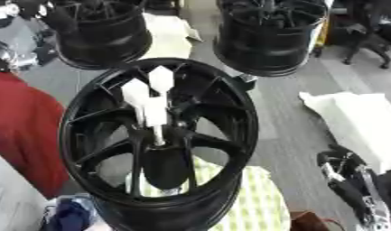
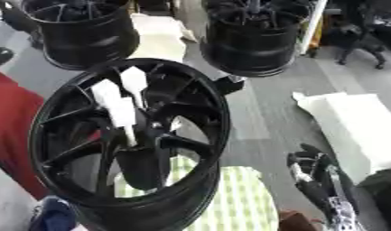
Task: Pull the pin out of the wheel hub.
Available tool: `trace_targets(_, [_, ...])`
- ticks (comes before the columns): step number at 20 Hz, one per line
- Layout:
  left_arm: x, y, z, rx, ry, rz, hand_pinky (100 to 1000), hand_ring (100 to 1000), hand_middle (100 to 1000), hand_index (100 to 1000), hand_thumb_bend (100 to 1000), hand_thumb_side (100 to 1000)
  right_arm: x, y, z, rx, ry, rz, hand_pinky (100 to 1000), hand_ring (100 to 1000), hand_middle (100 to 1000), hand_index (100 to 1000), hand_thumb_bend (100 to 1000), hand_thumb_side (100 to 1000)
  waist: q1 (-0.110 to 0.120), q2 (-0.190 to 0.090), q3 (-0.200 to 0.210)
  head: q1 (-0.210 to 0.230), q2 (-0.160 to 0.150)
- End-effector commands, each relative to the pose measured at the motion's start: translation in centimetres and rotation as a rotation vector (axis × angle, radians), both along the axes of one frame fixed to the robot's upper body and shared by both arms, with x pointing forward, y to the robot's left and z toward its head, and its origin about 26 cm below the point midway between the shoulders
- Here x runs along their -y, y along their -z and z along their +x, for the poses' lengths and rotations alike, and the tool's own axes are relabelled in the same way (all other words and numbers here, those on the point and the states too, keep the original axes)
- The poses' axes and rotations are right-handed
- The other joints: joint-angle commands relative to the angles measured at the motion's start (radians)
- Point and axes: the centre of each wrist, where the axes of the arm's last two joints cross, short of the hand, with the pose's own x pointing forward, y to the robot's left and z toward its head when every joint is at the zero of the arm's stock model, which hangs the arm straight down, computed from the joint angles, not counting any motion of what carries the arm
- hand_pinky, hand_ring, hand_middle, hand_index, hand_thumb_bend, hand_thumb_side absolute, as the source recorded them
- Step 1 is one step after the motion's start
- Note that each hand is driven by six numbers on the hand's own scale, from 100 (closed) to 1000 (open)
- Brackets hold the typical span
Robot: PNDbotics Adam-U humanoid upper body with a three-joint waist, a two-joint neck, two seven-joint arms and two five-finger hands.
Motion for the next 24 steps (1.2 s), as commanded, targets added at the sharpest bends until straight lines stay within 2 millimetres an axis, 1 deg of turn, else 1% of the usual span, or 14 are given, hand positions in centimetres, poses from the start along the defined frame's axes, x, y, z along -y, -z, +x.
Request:
trace_targets(1, [1.0, 0.0, 0.6, -0.047, 0.168, 0.261, 844, 804, 805, 891, 195, 514, 0.9, -0.6, 0.2, 0.018, 0.002, -0.033, 688, 675, 679, 831, 273, 423, 0.003, -0.012, -0.001, -0.003, -0.002])
trace_targets(3, [2.1, 0.8, 1.0, -0.048, 0.208, 0.32, 851, 814, 819, 892, 216, 488, 0.9, -0.6, 0.2, 0.017, 0.002, -0.032, 688, 675, 679, 831, 273, 423, 0.003, -0.012, -0.003, -0.002, -0.002])
trace_targets(7, [3.4, 1.9, 1.7, -0.034, 0.281, 0.386, 860, 826, 835, 897, 249, 435, 0.9, -0.5, 0.1, 0.015, 0.003, -0.031, 688, 675, 679, 831, 273, 423, 0.004, -0.013, -0.007, 0.0, -0.002])
trace_targets(9, [3.7, 2.2, 2.0, -0.026, 0.306, 0.404, 863, 829, 838, 900, 229, 394, 0.9, -0.5, 0.0, 0.014, 0.004, -0.03, 688, 675, 679, 831, 272, 423, 0.004, -0.014, -0.008, 0.0, -0.002])
trace_targets(11, [3.9, 2.3, 2.2, -0.02, 0.326, 0.409, 862, 830, 838, 896, 230, 375, 0.9, -0.4, 0.0, 0.013, 0.006, -0.03, 688, 675, 679, 831, 272, 423, 0.004, -0.015, -0.008, 0.001, -0.002])
trace_targets(19, [3.7, 2.5, 2.7, -0.012, 0.332, 0.429, 864, 830, 840, 901, 225, 374, 0.9, -0.4, 0.0, 0.012, 0.009, -0.029, 687, 675, 679, 831, 271, 423, 0.004, -0.017, -0.007, 0.001, -0.002])
trace_targets(21, [4.0, 3.0, 2.9, -0.02, 0.339, 0.436, 862, 832, 843, 902, 210, 347, 0.9, -0.4, 0.0, 0.011, 0.007, -0.028, 687, 675, 679, 831, 270, 424, 0.004, -0.018, -0.008, 0.004, -0.002])
trace_targets(24, [4.5, 3.9, 3.5, -0.035, 0.358, 0.457, 861, 832, 843, 902, 209, 341, 0.8, -0.3, -0.1, 0.01, 0.005, -0.027, 687, 675, 679, 831, 270, 424, 0.003, -0.018, -0.012, 0.007, -0.002])
